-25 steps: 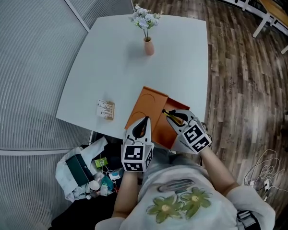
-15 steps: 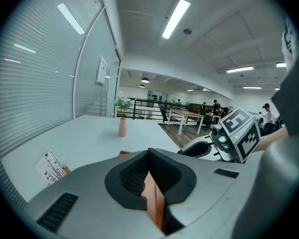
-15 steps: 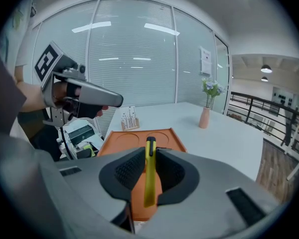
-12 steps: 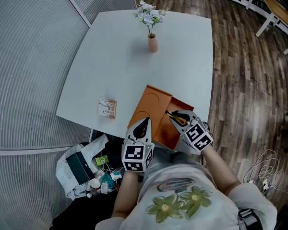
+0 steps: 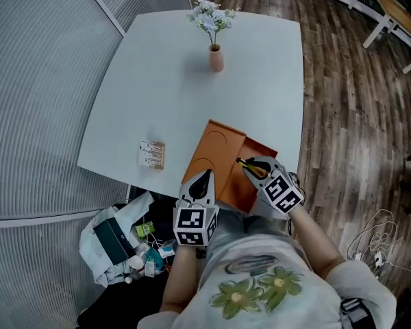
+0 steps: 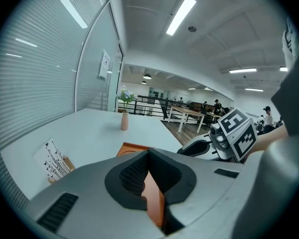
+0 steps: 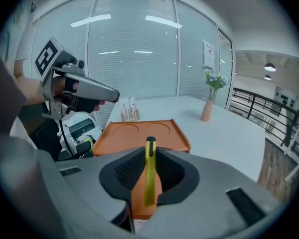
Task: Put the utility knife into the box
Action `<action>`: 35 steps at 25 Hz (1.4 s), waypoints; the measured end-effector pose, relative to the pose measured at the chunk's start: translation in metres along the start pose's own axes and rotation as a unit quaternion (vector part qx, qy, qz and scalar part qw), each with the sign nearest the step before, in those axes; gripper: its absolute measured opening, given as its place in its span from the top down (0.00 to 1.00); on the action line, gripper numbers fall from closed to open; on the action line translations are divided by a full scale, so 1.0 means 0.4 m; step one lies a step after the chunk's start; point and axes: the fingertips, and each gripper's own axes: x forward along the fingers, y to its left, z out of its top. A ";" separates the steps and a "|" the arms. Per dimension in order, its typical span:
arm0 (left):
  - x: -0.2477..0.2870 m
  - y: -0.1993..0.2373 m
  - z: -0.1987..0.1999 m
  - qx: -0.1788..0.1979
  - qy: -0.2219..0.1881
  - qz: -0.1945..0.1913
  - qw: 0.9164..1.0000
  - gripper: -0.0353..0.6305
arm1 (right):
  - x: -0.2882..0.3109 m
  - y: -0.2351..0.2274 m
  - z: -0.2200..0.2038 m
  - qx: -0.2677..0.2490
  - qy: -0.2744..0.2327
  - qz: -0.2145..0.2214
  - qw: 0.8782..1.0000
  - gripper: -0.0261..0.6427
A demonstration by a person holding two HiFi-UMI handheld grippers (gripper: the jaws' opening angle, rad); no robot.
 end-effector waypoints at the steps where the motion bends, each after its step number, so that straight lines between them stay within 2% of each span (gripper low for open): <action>1: 0.000 0.001 -0.002 -0.002 0.000 0.001 1.000 0.94 | 0.003 0.001 -0.004 0.000 0.002 0.001 1.000 0.86; 25: 0.005 0.017 -0.035 -0.020 0.009 0.007 1.000 0.94 | 0.064 0.007 -0.070 -0.039 0.056 0.023 0.997 0.86; 35: 0.003 0.036 -0.037 -0.023 0.012 0.012 1.000 0.94 | 0.095 0.009 -0.099 -0.049 0.100 0.041 0.993 0.86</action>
